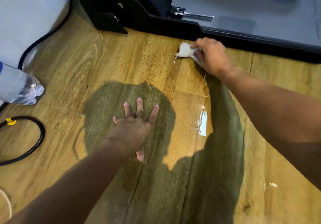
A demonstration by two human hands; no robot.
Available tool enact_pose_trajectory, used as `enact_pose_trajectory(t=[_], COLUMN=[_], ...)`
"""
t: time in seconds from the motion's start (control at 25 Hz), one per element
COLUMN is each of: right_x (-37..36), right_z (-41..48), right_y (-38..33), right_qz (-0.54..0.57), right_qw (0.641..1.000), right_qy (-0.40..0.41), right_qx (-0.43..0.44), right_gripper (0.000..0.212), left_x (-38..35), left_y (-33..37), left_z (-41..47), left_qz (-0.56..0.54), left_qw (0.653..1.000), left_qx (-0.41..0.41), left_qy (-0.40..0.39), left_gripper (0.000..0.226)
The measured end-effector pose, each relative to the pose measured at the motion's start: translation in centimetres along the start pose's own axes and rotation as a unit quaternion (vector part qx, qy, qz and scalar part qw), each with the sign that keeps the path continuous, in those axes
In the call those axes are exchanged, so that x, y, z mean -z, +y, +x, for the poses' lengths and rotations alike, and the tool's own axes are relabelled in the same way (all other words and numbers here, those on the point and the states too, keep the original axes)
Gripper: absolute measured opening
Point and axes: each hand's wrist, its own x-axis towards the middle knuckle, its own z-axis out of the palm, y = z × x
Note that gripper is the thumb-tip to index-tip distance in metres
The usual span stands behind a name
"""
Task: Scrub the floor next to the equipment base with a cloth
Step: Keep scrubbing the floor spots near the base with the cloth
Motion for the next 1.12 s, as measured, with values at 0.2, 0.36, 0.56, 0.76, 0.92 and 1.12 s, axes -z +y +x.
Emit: enact_pose_trajectory(t=[0.2, 0.36, 0.56, 0.76, 0.92, 1.12], right_x=[-0.2, 0.6, 0.7, 2.1, 1.5, 1.9], right_z=[-0.9, -1.8, -4.9, -7.1, -9.5, -13.6], right_y=[-0.3, 1.6, -0.7, -0.7, -3.2, -4.2], right_qz=[0.004, 0.024, 0.034, 0.009, 0.035, 0.048], right_qw=[0.998, 0.997, 0.993, 0.999, 0.995, 0.997], right_qy=[0.036, 0.041, 0.057, 0.001, -0.005, -0.049], right_qx=[-0.046, -0.061, -0.092, -0.05, -0.096, -0.032], right_gripper=[0.026, 0.026, 0.024, 0.023, 0.022, 0.022], left_x=[0.2, -0.2, -0.2, 0.0, -0.1, -0.4], left_y=[0.0, -0.1, -0.1, 0.1, -0.4, -0.5], left_z=[-0.1, 0.0, 0.0, -0.1, -0.3, 0.2], left_qz=[-0.01, 0.0, 0.009, -0.004, -0.014, -0.02], left_qw=[1.0, 1.0, 1.0, 1.0, 1.0, 1.0], left_qx=[-0.003, -0.001, -0.003, 0.003, -0.003, -0.001], left_qy=[-0.003, 0.003, 0.018, 0.007, 0.018, 0.014], left_gripper=[0.146, 0.148, 0.149, 0.149, 0.148, 0.149])
